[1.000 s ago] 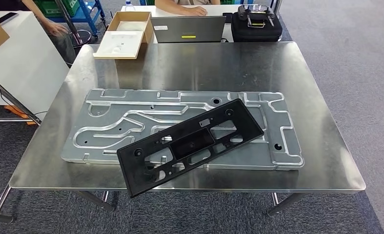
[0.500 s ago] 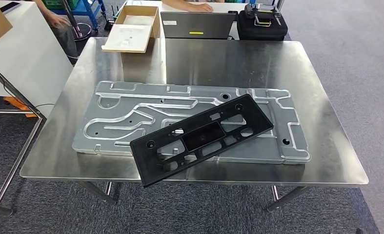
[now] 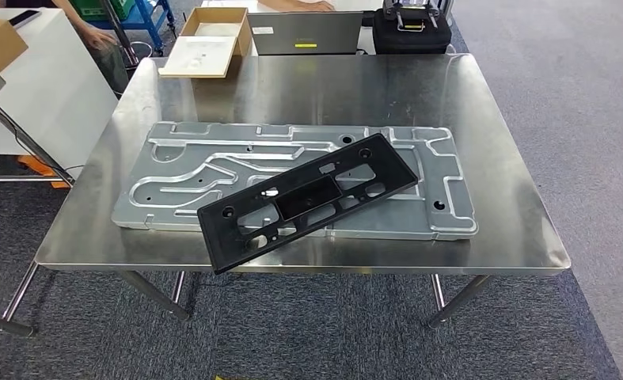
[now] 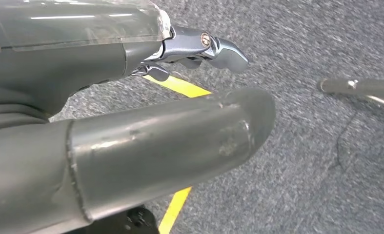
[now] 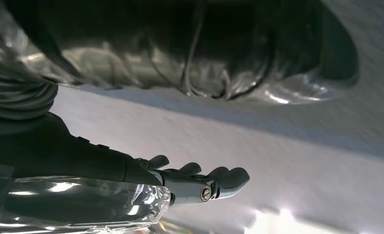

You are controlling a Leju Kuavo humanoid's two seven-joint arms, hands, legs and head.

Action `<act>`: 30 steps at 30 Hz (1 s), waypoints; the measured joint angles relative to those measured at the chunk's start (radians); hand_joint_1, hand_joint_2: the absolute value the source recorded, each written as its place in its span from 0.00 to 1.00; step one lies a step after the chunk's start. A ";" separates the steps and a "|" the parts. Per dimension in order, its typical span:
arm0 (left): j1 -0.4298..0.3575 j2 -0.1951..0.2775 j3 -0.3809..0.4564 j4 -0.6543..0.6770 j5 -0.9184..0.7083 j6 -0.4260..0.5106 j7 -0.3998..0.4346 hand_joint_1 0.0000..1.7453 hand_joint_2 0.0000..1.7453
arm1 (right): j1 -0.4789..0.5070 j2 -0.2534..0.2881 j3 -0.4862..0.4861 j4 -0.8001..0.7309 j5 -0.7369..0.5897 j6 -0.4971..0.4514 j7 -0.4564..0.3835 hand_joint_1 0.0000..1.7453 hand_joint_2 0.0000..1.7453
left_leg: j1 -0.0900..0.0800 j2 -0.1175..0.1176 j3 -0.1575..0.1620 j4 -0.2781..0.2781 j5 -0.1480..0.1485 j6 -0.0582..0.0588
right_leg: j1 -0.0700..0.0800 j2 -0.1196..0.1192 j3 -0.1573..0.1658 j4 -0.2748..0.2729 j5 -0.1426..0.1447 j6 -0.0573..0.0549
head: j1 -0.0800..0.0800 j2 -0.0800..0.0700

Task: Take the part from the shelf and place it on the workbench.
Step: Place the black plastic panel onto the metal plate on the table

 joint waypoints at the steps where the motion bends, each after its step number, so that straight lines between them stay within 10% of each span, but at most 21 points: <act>1: -0.001 0.000 0.002 0.000 -0.003 -0.001 -0.002 0.00 0.00 | -0.006 -0.007 -0.012 0.041 0.019 -0.006 0.020 0.00 0.00 | -0.001 0.000 0.047 -0.057 0.027 0.005 | 0.001 0.000 -0.011 0.004 0.006 0.001 | 0.000 0.000; 5: -0.009 0.002 0.011 0.000 -0.013 -0.004 -0.007 0.00 0.00 | -0.023 -0.028 -0.039 0.161 0.090 0.018 0.094 0.00 0.00 | -0.011 -0.001 0.205 -0.293 0.035 0.027 | 0.004 0.000 -0.035 0.016 0.030 0.018 | 0.000 0.000; 8: -0.009 0.000 0.015 0.000 -0.019 -0.006 -0.008 0.00 0.00 | -0.029 -0.041 -0.048 0.219 0.137 0.048 0.148 0.00 0.00 | -0.008 0.005 0.193 -0.311 0.057 0.041 | 0.002 0.001 -0.043 0.023 0.028 0.036 | 0.000 0.000; 12: -0.008 -0.005 0.017 0.000 -0.024 -0.006 -0.005 0.00 0.00 | -0.033 -0.052 -0.049 0.277 0.180 0.081 0.195 0.00 0.00 | -0.004 0.014 0.147 -0.314 0.097 0.059 | -0.004 0.004 -0.098 0.211 -0.137 0.052 | 0.000 0.000; 14: -0.008 -0.006 0.019 0.000 -0.029 -0.007 -0.004 0.00 0.00 | -0.036 -0.058 -0.049 0.299 0.201 0.125 0.230 0.00 0.00 | -0.004 0.016 0.119 -0.304 0.113 0.056 | -0.009 0.004 -0.096 0.278 -0.143 0.060 | 0.000 0.000; 17: -0.010 -0.007 0.021 0.000 -0.054 -0.020 -0.002 0.00 0.00 | -0.048 -0.069 -0.050 0.338 0.225 0.351 0.360 0.00 0.00 | 0.000 0.016 0.077 -0.278 0.129 0.045 | -0.017 0.004 0.018 0.147 -0.071 0.065 | 0.000 0.000; 19: -0.014 -0.007 0.020 0.000 -0.079 -0.032 0.001 0.00 0.00 | -0.060 -0.070 -0.054 0.362 0.225 0.560 0.473 0.00 0.00 | -0.001 0.015 0.057 -0.259 0.136 0.034 | -0.014 0.005 0.093 0.026 -0.074 0.060 | 0.000 0.000; 22: -0.021 -0.007 0.017 0.000 -0.108 -0.038 0.016 0.00 0.00 | -0.072 -0.058 -0.059 0.388 0.224 0.702 0.547 0.00 0.00 | -0.001 0.014 0.045 -0.253 0.152 0.013 | -0.009 0.005 0.096 -0.004 -0.077 0.040 | 0.000 0.000; 24: -0.021 -0.009 0.014 0.000 -0.119 -0.035 0.028 0.00 0.00 | -0.079 -0.047 -0.059 0.397 0.232 0.683 0.533 0.00 0.00 | 0.002 0.013 0.030 -0.225 0.117 0.001 | -0.012 0.003 0.077 -0.005 -0.058 0.020 | 0.000 0.000; 28: -0.022 -0.012 0.013 0.001 -0.124 -0.030 0.033 0.00 0.00 | -0.091 -0.040 -0.059 0.402 0.233 0.589 0.397 0.00 0.00 | 0.005 0.011 -0.031 -0.009 -0.047 -0.010 | -0.009 0.000 0.021 -0.004 -0.014 0.005 | 0.000 0.000; 30: -0.022 -0.013 0.013 0.001 -0.126 -0.030 0.031 0.00 0.00 | -0.095 -0.040 -0.059 0.404 0.225 0.571 0.317 0.00 0.00 | 0.005 0.011 -0.015 0.035 -0.031 -0.010 | -0.007 -0.001 -0.009 0.001 0.007 0.008 | 0.000 0.000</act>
